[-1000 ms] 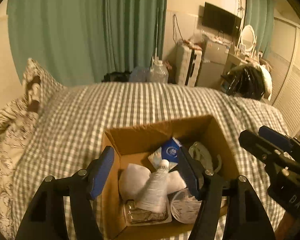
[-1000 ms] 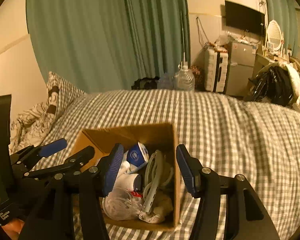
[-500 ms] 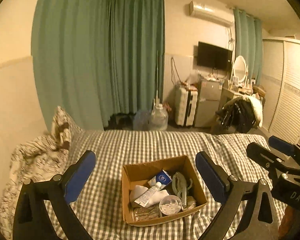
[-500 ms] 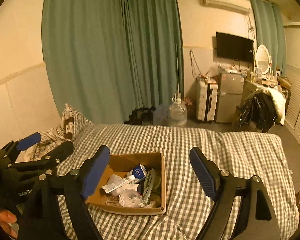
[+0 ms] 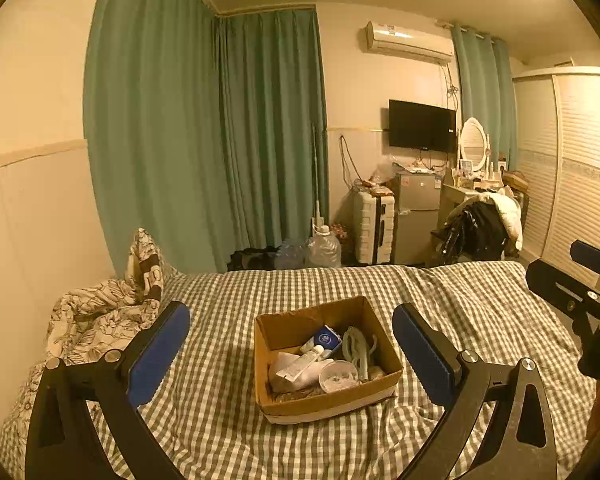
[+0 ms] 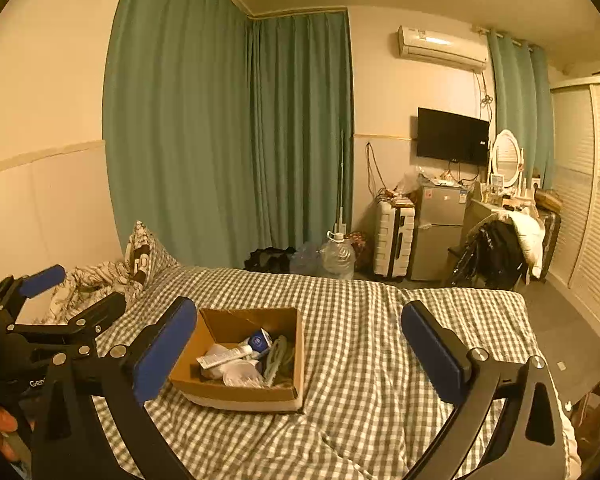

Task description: Organize objects

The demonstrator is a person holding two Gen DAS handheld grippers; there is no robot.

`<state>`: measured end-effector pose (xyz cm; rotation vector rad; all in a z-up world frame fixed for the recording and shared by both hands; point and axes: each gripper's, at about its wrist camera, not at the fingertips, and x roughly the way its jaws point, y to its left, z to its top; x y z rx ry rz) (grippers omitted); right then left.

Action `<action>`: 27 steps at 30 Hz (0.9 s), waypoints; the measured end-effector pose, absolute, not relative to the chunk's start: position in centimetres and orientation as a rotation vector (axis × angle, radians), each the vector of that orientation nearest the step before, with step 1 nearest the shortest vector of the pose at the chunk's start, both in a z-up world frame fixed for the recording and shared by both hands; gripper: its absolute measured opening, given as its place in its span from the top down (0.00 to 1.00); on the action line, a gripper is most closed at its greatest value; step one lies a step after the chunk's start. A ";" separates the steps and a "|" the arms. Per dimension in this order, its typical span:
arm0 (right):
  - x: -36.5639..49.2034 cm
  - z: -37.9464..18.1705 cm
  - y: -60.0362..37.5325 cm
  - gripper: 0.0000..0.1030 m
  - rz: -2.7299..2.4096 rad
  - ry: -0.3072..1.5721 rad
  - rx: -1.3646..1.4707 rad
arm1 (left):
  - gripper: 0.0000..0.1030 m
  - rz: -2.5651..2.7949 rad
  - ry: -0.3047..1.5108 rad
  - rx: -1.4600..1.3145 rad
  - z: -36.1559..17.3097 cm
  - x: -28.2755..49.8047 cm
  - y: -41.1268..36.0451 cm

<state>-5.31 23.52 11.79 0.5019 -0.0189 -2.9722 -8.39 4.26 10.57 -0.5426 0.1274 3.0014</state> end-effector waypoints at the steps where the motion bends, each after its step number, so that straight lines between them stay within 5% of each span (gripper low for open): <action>1: -5.1 11.4 23.5 0.00 -2.973 -0.015 0.503 | 0.00 3.003 0.120 -0.533 10.2 -8.0 4.4; 16: -9.0 -0.6 24.9 0.00 -2.959 0.022 0.694 | 0.00 3.074 -0.028 -0.685 0.4 -8.2 4.1; 27: -9.6 -1.8 25.9 0.00 -2.977 -0.023 0.697 | 0.00 3.071 -0.015 -0.758 -2.3 -8.3 4.0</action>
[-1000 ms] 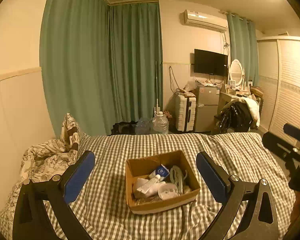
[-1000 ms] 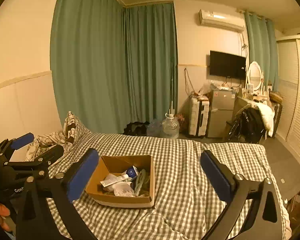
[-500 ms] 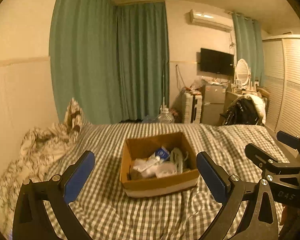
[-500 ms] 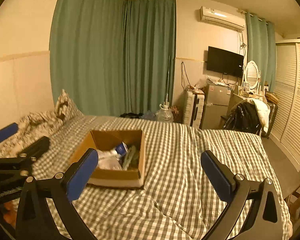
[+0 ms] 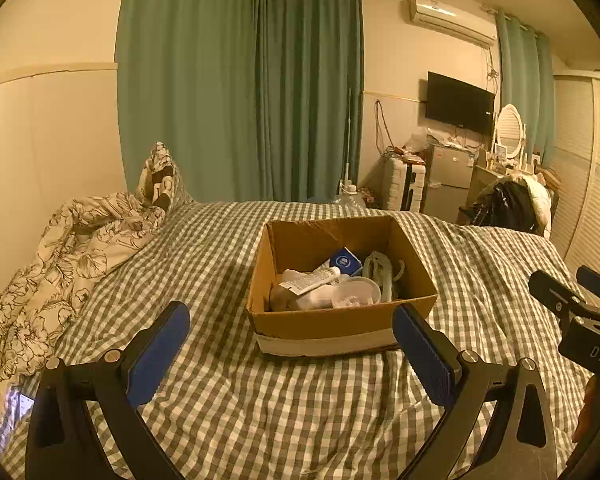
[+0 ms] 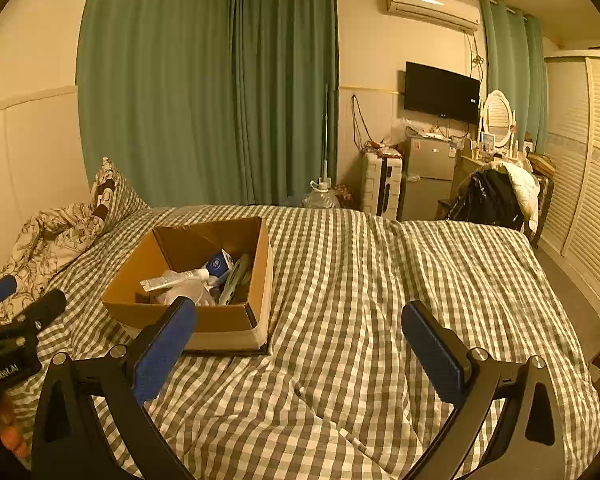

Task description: Organize objects

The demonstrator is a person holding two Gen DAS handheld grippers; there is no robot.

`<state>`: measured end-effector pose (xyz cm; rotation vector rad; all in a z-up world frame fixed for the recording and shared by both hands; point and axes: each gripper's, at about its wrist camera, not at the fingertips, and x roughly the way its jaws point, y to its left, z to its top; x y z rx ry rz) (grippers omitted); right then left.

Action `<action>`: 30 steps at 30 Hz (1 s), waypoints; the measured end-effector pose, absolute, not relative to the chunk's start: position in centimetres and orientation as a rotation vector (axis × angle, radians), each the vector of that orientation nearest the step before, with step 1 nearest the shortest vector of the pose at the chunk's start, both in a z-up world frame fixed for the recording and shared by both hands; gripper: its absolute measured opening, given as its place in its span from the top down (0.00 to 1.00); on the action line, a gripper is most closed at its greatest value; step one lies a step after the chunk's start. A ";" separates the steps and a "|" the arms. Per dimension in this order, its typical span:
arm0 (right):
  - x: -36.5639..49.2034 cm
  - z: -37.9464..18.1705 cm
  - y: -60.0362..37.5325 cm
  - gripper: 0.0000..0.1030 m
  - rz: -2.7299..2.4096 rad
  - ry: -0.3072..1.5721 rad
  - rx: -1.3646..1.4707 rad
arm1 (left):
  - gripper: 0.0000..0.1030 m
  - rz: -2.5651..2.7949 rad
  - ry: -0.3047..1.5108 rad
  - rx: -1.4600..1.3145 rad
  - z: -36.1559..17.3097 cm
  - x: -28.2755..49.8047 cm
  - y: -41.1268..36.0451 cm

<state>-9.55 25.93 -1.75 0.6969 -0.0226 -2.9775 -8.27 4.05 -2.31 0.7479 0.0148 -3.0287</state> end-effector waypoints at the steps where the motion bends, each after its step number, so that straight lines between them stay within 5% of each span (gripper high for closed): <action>1: -9.5 -1.7 25.9 0.00 -2.978 -0.023 0.692 | 0.00 -3.031 0.019 0.753 -2.4 -8.2 4.0; 30: -9.0 -1.1 24.4 0.00 -2.972 0.035 0.677 | 0.00 -3.017 0.018 0.798 -2.4 -8.2 4.0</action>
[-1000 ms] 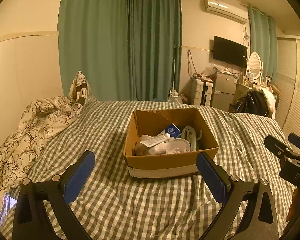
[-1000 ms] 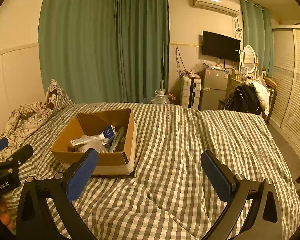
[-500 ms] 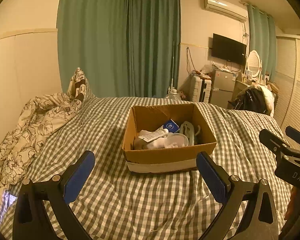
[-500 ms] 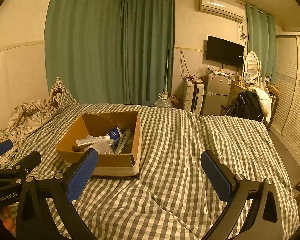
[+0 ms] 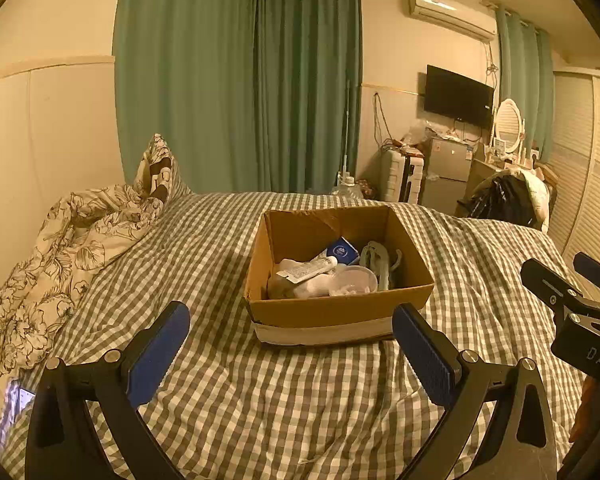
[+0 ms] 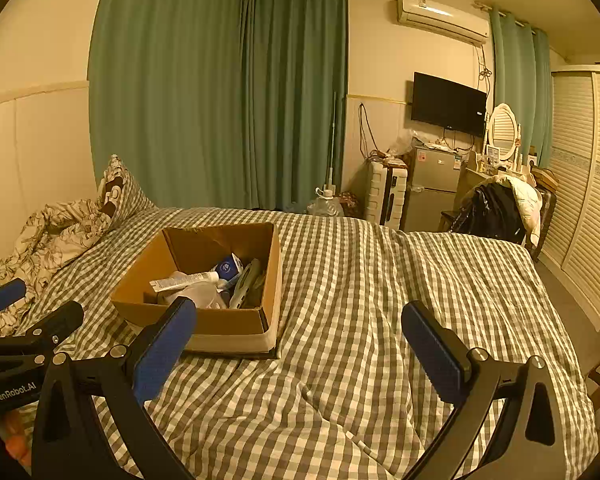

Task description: Organize objects

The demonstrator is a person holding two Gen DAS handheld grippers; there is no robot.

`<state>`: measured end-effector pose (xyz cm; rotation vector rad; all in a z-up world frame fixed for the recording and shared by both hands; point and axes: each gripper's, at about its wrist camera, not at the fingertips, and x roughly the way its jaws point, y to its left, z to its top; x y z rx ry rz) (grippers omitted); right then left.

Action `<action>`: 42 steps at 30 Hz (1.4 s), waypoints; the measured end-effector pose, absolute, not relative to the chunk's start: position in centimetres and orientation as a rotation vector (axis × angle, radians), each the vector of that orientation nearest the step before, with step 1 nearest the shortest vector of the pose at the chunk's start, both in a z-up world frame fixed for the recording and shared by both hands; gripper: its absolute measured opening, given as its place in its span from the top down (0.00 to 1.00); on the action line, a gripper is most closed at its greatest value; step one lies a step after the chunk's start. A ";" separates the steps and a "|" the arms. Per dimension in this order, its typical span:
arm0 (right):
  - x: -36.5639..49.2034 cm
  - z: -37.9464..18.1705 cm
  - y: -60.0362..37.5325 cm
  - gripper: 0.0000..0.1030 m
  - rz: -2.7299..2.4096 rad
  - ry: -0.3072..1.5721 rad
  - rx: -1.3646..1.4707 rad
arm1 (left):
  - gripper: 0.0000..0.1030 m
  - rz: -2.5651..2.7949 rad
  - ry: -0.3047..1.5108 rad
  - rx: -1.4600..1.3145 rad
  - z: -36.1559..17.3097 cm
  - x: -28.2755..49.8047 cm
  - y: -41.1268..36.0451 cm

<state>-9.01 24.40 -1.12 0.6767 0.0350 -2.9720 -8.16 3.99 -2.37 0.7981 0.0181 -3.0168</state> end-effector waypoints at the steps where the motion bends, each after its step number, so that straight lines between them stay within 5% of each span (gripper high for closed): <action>1: -9.0 -1.1 24.4 0.00 -2.972 0.036 0.678 | 0.00 -3.016 0.018 0.799 -2.4 -8.2 4.0; 42: -9.1 -1.3 24.3 0.00 -2.976 0.034 0.684 | 0.00 -2.982 0.045 0.775 -2.5 -7.7 3.3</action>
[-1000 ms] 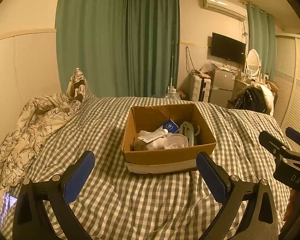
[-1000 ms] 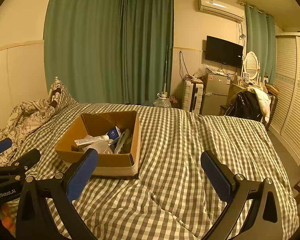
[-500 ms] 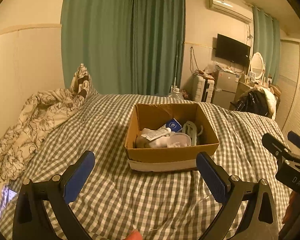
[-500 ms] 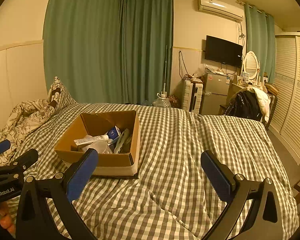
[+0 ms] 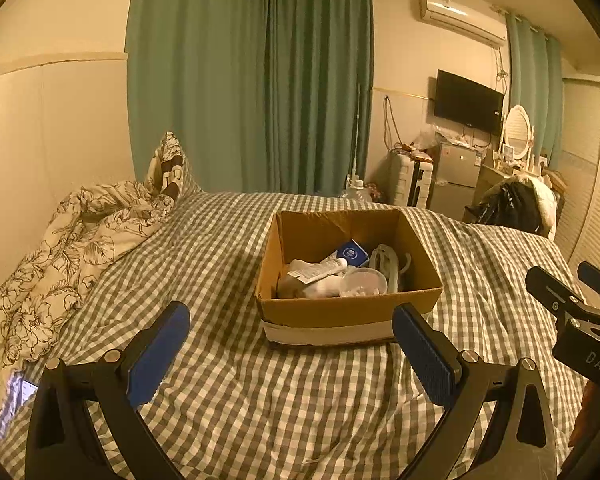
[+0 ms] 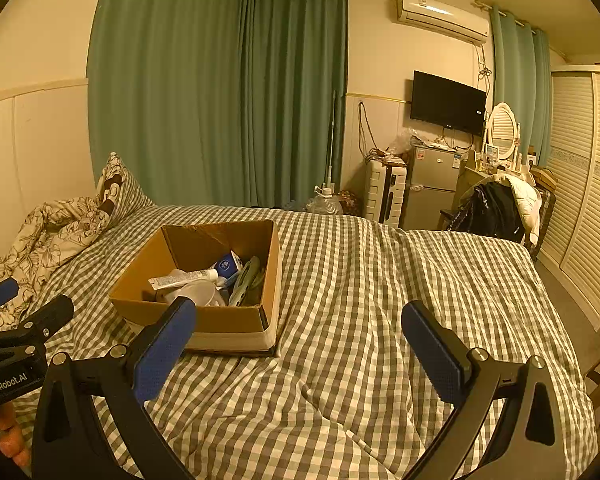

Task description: Organize objects

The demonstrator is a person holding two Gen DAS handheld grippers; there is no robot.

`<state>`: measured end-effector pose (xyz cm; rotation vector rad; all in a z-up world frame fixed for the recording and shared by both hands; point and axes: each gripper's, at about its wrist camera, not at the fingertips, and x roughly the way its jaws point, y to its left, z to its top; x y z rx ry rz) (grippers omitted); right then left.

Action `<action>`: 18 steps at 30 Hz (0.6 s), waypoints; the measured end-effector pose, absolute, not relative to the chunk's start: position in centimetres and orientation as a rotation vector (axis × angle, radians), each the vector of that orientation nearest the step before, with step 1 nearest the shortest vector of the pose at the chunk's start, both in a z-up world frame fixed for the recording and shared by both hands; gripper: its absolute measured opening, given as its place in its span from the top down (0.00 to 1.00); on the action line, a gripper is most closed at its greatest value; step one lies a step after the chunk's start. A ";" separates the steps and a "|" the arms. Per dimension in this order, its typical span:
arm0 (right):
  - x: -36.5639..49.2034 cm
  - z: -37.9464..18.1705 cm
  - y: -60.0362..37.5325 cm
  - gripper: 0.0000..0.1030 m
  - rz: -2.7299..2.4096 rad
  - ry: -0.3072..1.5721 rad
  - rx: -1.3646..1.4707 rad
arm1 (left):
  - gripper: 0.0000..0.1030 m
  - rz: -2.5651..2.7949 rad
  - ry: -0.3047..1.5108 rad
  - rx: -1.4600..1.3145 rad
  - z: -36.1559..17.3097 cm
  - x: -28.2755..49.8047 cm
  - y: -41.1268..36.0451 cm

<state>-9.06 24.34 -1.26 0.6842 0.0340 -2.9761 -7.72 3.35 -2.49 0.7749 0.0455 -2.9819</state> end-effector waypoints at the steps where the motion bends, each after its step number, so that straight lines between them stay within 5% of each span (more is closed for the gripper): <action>1: -9.0 -1.3 24.4 0.00 -2.976 0.034 0.685 | 0.00 -2.981 0.043 0.775 -2.5 -7.7 3.3; 18: -9.0 -1.6 24.4 0.00 -2.969 0.040 0.691 | 0.00 -2.977 0.037 0.772 -2.3 -7.6 3.2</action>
